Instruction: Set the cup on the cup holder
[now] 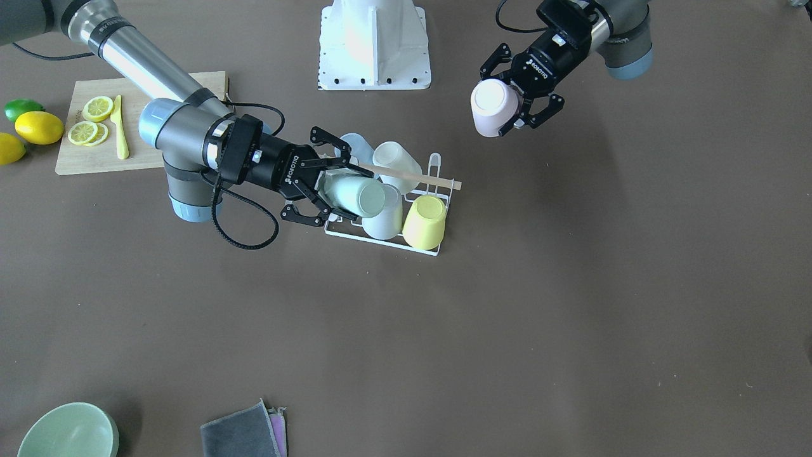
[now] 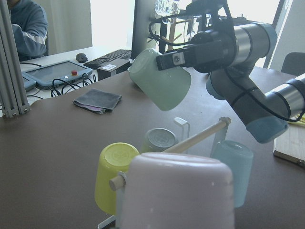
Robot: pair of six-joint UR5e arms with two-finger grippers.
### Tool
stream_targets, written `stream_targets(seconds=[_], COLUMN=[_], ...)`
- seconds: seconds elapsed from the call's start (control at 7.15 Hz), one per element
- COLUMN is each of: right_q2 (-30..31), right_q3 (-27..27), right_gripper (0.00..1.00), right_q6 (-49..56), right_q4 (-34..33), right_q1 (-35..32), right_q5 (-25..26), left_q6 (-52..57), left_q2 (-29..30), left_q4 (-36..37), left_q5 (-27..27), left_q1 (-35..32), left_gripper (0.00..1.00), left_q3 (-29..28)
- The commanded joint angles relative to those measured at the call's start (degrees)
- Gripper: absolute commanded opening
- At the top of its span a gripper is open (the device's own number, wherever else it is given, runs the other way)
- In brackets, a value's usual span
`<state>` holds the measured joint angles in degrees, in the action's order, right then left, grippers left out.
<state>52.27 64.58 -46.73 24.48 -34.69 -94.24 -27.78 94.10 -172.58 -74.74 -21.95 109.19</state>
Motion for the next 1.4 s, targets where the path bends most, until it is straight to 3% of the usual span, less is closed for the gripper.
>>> stream_targets(seconds=[0.0, 0.42, 0.84, 0.98, 1.12, 1.26], right_q2=[0.1, 0.9, 2.4, 2.8, 3.0, 3.0], right_q3=[-0.9, -1.1, -1.1, -1.2, -1.2, -1.2], right_gripper=[0.00, 0.00, 0.00, 0.42, 0.99, 1.00], right_q6=[0.1, 0.1, 0.9, 0.7, 0.8, 0.8], right_q4=[0.2, 0.3, 4.9, 5.5, 5.7, 5.6], right_q1=[0.7, 1.2, 2.4, 2.6, 2.8, 2.8], right_q5=[0.5, 0.4, 0.5, 0.5, 2.5, 3.1], left_q6=[-2.3, -6.1, -6.9, -8.7, -8.7, -8.7], left_q2=[5.9, 12.7, 14.0, 14.0, 14.1, 14.1], left_q4=[-0.4, -0.3, -0.3, -0.3, -0.2, -0.3], left_q5=[10.1, 11.0, 10.8, 10.8, 10.7, 10.5], left_q1=[2.2, 1.9, 2.1, 2.2, 2.3, 3.0], left_gripper=[0.00, 0.00, 0.00, 0.00, 0.00, 0.00], left_q3=[-4.4, -11.9, -13.0, -13.1, -13.3, -13.4])
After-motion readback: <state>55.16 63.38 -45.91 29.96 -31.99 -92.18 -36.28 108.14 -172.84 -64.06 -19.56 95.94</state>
